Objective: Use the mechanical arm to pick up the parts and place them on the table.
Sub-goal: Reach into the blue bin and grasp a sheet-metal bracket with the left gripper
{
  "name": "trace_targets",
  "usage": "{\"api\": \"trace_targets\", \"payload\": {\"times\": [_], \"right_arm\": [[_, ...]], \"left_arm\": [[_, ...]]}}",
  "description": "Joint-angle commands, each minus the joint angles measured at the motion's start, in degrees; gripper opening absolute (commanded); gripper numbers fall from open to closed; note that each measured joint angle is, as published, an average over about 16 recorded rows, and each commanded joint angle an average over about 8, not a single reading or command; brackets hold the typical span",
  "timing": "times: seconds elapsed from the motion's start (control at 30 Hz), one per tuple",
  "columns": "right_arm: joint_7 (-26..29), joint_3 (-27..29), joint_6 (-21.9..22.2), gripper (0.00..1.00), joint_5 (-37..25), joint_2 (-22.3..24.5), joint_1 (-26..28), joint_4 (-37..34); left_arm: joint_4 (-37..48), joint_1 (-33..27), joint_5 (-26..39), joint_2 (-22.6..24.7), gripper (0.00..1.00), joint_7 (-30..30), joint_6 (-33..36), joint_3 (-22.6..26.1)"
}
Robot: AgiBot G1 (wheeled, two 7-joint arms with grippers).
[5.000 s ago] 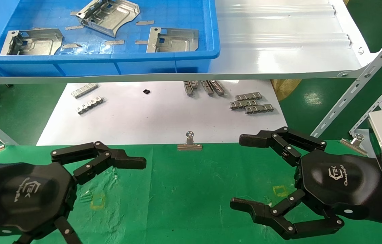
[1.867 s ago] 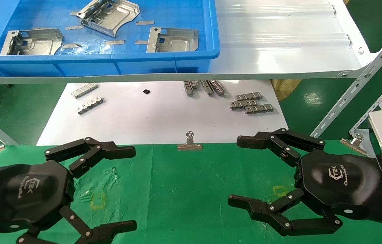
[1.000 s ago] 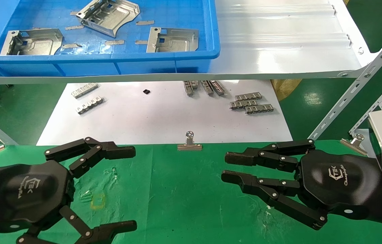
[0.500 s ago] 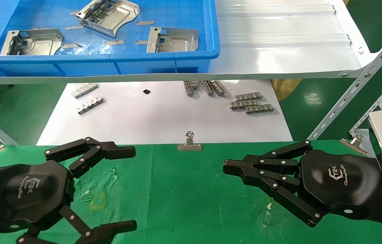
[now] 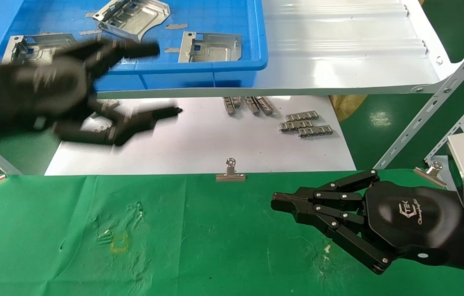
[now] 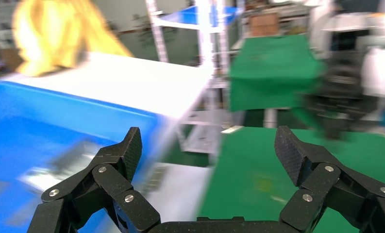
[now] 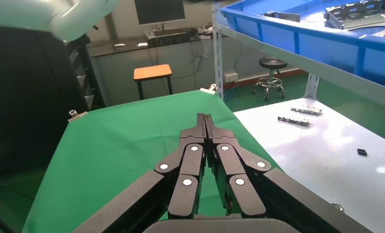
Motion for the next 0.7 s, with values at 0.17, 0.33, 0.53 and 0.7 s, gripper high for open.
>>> {"api": "trace_targets", "payload": {"times": [0.17, 0.33, 0.53, 0.7], "right_arm": [[0.0, 0.0, 0.0, 0.00, 0.0, 0.0, 0.0, 0.0], [0.0, 0.0, 0.0, 0.00, 0.0, 0.0, 0.0, 0.0], [0.0, 0.0, 0.0, 0.45, 0.0, 0.0, 0.0, 0.0], [0.0, 0.0, 0.0, 1.00, 0.0, 0.0, 0.0, 0.0]], "left_arm": [[17.6, -14.9, 10.1, 8.9, 1.00, 1.7, -4.8, 4.7], [32.6, -22.8, 16.3, 16.1, 1.00, 4.1, -14.4, 7.1], [44.0, -27.8, 21.1, 21.5, 0.82, 5.5, -25.1, 9.3], [49.4, -29.8, 23.7, 23.1, 0.19, 6.6, -30.4, 10.7]]}}
